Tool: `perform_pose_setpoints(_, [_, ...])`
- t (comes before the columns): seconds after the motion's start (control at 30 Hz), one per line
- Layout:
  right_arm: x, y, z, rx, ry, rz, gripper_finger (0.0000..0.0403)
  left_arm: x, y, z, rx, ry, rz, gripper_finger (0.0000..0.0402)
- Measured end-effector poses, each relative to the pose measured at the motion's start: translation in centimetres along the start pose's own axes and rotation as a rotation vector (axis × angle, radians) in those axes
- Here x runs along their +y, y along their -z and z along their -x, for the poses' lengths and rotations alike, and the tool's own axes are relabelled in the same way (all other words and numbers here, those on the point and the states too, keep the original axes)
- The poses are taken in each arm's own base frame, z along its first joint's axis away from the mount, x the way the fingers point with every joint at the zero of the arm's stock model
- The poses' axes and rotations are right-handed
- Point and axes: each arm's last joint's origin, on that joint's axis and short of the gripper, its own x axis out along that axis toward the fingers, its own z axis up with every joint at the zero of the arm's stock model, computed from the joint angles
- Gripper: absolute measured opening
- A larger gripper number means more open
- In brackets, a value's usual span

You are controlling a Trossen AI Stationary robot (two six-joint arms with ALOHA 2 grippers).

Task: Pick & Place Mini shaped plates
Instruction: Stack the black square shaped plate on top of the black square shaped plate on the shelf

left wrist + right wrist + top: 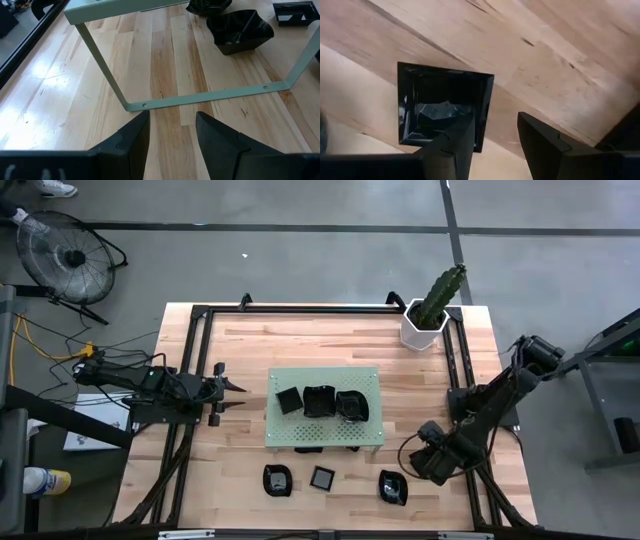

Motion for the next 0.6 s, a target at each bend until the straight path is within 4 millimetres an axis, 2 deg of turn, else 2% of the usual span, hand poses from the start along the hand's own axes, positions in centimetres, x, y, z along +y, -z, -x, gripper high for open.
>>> perform_pose_setpoints(0.43, [0.3,0.5,-0.2,-0.004,-0.054,0.008,0.0144,0.0,0.0,0.0,0.0,0.0,0.0,0.0156])
perform_pose_setpoints(0.6, [-0.1,0.7,-1.2,0.014,-0.081,-0.004,0.0136,0.0,0.0,0.0,0.0,0.0,0.0,0.0156])
